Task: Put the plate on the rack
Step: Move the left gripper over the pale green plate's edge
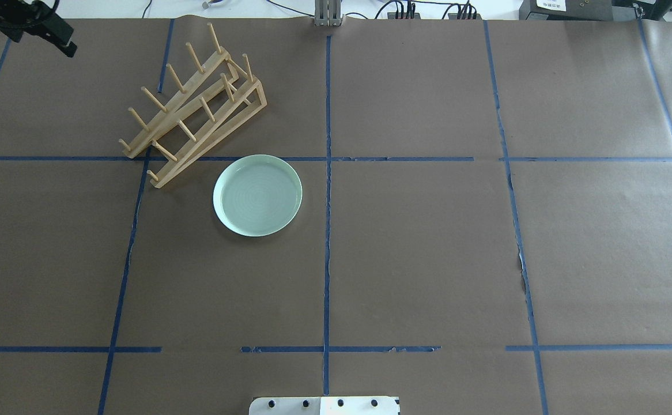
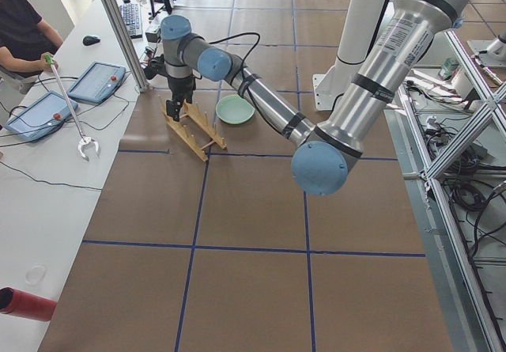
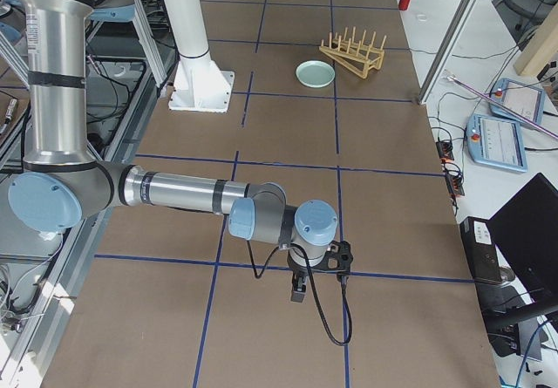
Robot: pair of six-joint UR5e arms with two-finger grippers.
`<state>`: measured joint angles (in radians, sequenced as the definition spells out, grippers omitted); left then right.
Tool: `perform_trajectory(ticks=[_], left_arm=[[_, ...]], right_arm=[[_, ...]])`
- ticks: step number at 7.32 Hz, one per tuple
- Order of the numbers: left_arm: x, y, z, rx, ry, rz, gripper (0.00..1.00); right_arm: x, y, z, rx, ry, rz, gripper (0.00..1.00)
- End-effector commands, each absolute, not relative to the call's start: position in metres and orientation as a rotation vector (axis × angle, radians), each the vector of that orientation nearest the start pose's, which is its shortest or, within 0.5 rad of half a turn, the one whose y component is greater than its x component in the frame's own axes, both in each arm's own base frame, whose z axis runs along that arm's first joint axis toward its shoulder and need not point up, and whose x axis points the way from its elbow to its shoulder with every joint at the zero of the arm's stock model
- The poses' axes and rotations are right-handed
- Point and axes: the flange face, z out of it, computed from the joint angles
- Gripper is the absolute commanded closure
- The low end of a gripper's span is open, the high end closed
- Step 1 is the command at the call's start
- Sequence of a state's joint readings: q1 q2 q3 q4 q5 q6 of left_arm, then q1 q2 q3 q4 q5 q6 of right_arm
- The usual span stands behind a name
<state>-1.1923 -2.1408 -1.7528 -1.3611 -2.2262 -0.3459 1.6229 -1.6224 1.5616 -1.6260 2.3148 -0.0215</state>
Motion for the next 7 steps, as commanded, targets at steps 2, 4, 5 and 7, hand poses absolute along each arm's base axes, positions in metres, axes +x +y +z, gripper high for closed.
perform_trajectory(ticks=[2,4,5,7], left_arm=[[0.298,-0.581,0.153,0.134,0.835,0.069,0.0],[0.361,-0.562,0.109,0.06,0.864,0.013,0.0],[0.408,-0.552,0.099,0.018,0.836,-0.023,0.0],[0.491,-0.508,0.109,0.013,0.768,-0.038,0.0]], right_arm=[[0.09,-0.456,0.695,-0.084,-0.747,0.073,0.0],[0.09,-0.456,0.695,-0.084,-0.747,0.073,0.0],[0.09,-0.456,0.695,-0.084,-0.747,0.073,0.0],[0.09,-0.456,0.695,-0.084,-0.747,0.073,0.0]])
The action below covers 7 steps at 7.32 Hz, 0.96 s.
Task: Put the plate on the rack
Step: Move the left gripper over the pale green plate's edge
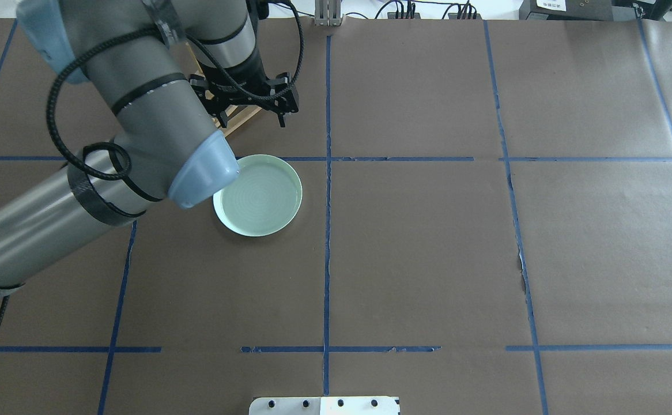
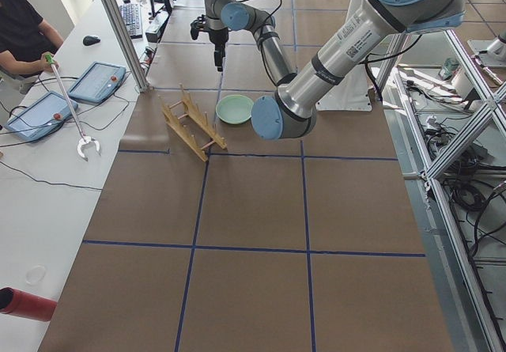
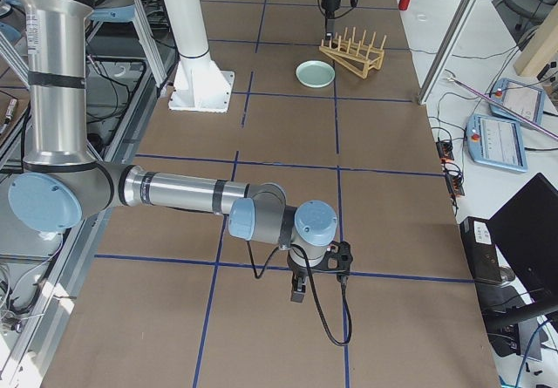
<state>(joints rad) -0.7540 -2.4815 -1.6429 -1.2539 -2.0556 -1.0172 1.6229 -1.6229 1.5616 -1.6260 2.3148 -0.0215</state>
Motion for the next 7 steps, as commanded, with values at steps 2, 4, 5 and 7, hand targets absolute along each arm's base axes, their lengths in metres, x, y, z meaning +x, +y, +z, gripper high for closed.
perform_trajectory(ticks=[2,4,5,7], left_arm=[[0.563,-0.506,0.151,0.046,0.715,-0.092,0.0],[0.595,-0.504,0.183,0.035,0.708,-0.076,0.0],[0.604,-0.499,0.196,0.035,0.714,-0.069,0.0],[0.608,-0.495,0.214,0.039,0.732,-0.066,0.02]], right_arm=[[0.09,-0.456,0.695,-0.084,-0.747,0.073,0.0],[0.09,-0.456,0.695,-0.084,-0.747,0.073,0.0],[0.09,-0.456,0.695,-0.084,-0.747,0.073,0.0],[0.09,-0.456,0.695,-0.084,-0.747,0.073,0.0]])
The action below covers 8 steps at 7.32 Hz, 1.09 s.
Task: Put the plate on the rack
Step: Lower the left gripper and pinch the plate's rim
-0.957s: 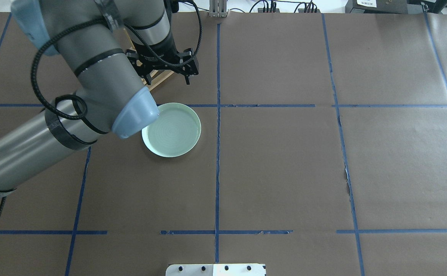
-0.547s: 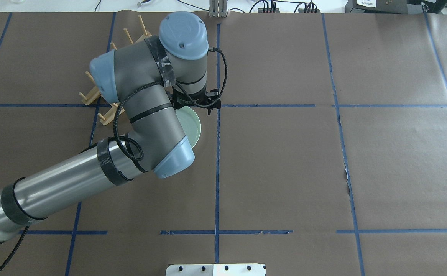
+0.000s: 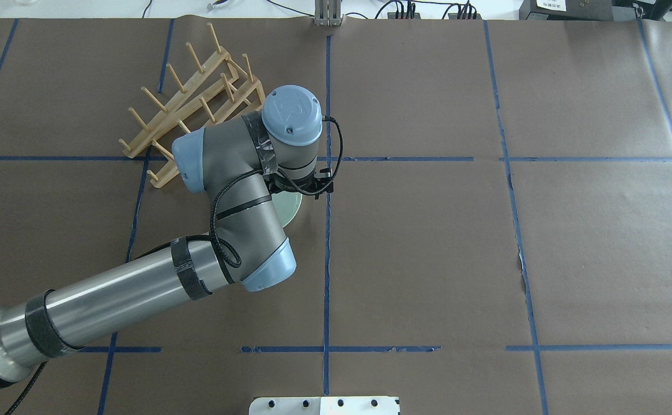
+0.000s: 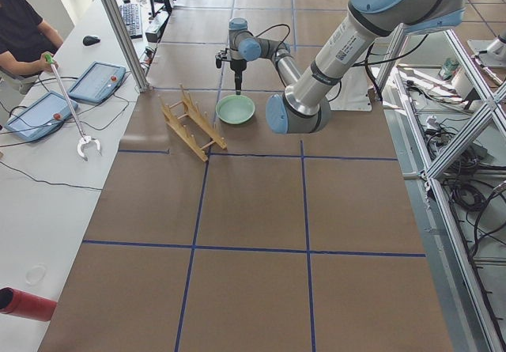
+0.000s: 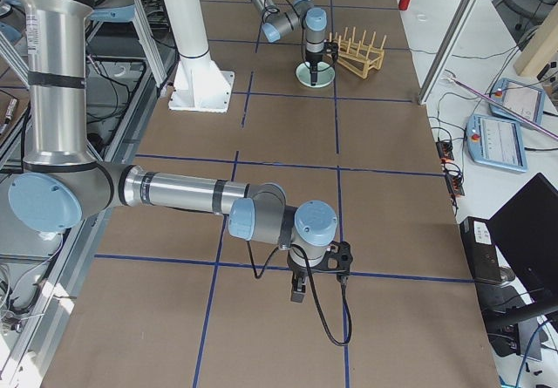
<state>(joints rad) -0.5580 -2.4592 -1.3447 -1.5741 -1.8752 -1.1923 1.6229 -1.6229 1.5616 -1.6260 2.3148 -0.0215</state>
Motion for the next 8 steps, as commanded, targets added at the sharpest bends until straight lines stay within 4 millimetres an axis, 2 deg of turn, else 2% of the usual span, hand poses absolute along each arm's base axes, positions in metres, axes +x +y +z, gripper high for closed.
perform_trajectory(ticks=[1,4,6,8], left_arm=[[0.6096,-0.4958,0.2149,0.039,0.732,-0.065,0.04],[0.6118,-0.4943,0.2159,0.038,0.732,-0.061,0.22],[0.6119,-0.4944,0.2143,0.04,0.736,-0.06,0.43],[0.6129,-0.495,0.2137,0.044,0.743,-0.06,0.56]], right_arm=[[0.0898,-0.4566,0.6947,-0.082,-0.747,0.072,0.0],[0.0897,-0.4557,0.6954,-0.084,-0.747,0.073,0.0],[0.0897,-0.4557,0.6954,-0.084,-0.747,0.073,0.0],[0.0898,-0.4566,0.6947,-0.082,-0.747,0.072,0.0]])
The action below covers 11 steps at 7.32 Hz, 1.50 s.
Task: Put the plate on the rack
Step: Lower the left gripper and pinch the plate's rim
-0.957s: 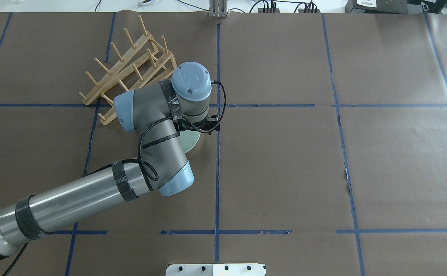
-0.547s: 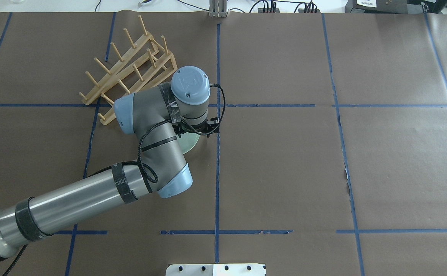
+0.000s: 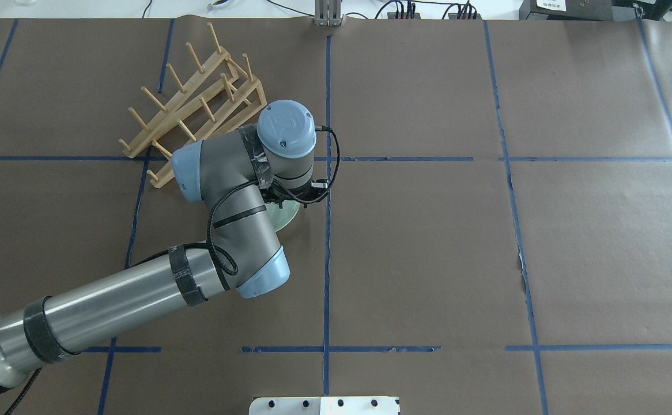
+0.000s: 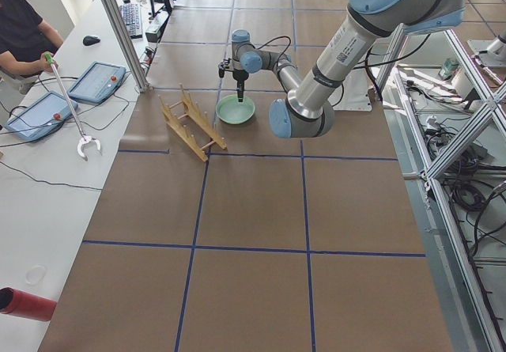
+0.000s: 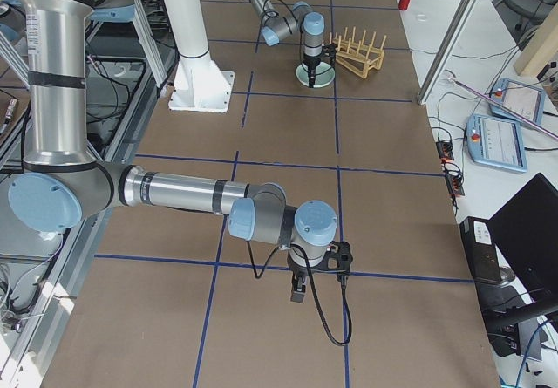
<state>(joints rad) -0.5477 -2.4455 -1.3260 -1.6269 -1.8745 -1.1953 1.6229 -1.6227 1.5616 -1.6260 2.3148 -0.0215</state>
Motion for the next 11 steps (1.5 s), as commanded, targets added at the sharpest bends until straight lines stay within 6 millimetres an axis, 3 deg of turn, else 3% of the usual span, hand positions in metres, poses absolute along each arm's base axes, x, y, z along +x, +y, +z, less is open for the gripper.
perform_trajectory(ticks=[1,7,8,9,11], left_arm=[[0.6129,-0.495,0.2135,0.044,0.744,-0.06,0.62],[0.6185,-0.4914,0.2163,0.039,0.739,-0.052,0.68],[0.6187,-0.4913,0.2139,0.046,0.754,-0.049,0.77],[0.6187,-0.4915,0.2127,0.052,0.762,-0.047,0.97],[0.6169,-0.4916,0.2089,0.054,0.768,-0.046,1.0]], right_arm=[[0.0897,-0.4558,0.6953,-0.084,-0.747,0.073,0.0],[0.0897,-0.4557,0.6954,-0.083,-0.747,0.071,0.0],[0.0897,-0.4557,0.6954,-0.084,-0.747,0.073,0.0],[0.0897,-0.4557,0.6954,-0.084,-0.747,0.073,0.0],[0.0897,-0.4557,0.6954,-0.084,-0.747,0.073,0.0]])
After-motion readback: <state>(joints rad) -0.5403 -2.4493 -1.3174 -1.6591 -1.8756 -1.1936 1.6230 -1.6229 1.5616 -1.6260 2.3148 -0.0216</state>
